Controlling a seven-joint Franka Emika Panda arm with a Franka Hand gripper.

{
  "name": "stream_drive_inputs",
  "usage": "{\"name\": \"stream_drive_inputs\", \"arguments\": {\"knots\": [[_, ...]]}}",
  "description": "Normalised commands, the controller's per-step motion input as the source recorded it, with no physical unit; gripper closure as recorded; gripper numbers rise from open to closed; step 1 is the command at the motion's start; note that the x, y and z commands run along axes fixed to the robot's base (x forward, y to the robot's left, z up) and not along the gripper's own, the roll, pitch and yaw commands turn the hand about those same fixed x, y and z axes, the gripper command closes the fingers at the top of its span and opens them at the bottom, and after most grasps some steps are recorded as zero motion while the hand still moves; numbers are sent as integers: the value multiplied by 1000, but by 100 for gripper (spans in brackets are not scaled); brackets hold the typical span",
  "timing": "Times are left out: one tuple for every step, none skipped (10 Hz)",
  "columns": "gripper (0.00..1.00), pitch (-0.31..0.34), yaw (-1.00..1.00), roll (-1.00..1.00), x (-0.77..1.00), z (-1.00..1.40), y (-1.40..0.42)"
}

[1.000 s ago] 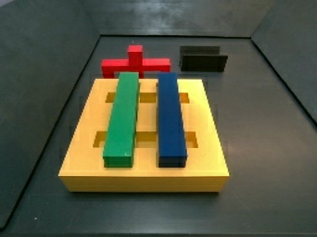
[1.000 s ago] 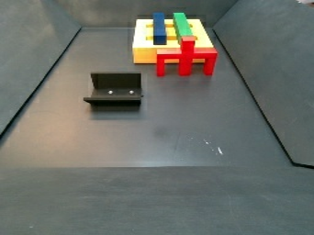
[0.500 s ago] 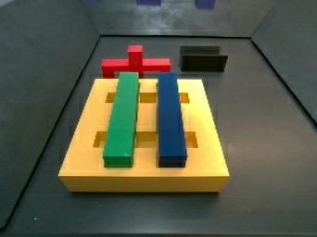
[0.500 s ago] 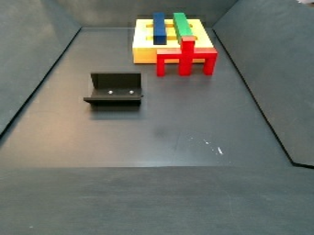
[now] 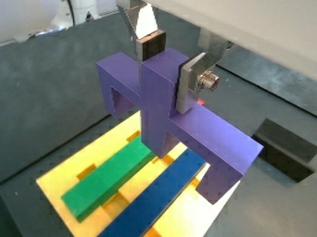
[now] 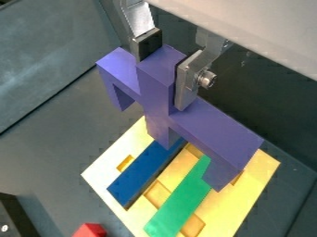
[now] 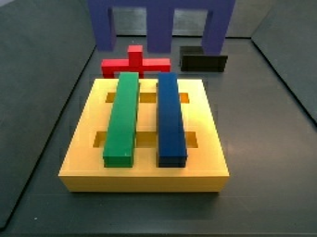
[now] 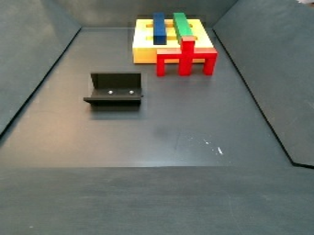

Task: Pick up the purple object. Move up. Move to above the board. Insert the purple object.
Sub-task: Insert the purple object.

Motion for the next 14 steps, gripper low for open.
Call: {"name": "stream_drive_inputs", "arguments": {"knots": [[100, -201, 51, -94, -43, -674, -214], [100, -251, 140, -133, -91, -523, -200], [100, -279, 211, -184, -86, -391, -214], [100, -291, 240, -203, -74, -337, -220], [100, -367, 251, -74, -206, -411, -197], [100, -329, 289, 254, -149, -406, -486], [100, -170, 180, 240, -91, -209, -329], [100, -80, 60, 189, 0, -177, -177], [100, -51, 9, 256, 0, -206, -160], [100, 0, 0, 294, 0, -229, -151], [100, 67, 0, 240, 0, -154, -69], [100, 14, -14, 134, 0, -237, 0], [100, 0, 0, 30, -49, -203, 0], [100, 0, 0, 0, -31, -100, 0]]}}
